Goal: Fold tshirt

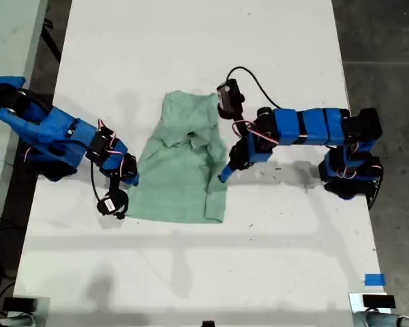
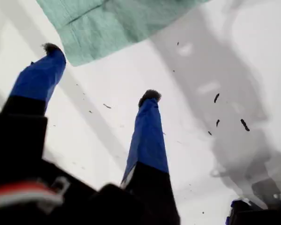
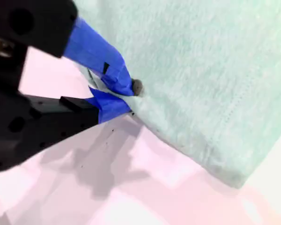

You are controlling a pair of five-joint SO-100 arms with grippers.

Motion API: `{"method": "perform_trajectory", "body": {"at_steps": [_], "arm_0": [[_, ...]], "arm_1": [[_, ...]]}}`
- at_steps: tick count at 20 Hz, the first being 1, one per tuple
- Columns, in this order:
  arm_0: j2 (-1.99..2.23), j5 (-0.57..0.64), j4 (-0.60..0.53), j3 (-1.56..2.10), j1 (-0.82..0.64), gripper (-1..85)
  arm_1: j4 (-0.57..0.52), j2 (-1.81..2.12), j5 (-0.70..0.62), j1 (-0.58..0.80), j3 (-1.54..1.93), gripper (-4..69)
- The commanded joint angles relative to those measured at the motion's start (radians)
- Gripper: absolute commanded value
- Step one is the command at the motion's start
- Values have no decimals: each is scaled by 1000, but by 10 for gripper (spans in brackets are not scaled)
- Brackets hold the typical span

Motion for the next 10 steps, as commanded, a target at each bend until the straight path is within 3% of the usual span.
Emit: {"method": "perform_trajectory", "body": {"at_steps": [1, 10], "arm_0": [[121, -26, 74, -40, 17, 1], [-258, 124, 150, -601, -3, 1]], "arm_1": [[-26, 95, 17, -15, 6, 340], [-58, 107, 35, -26, 38, 340]]}}
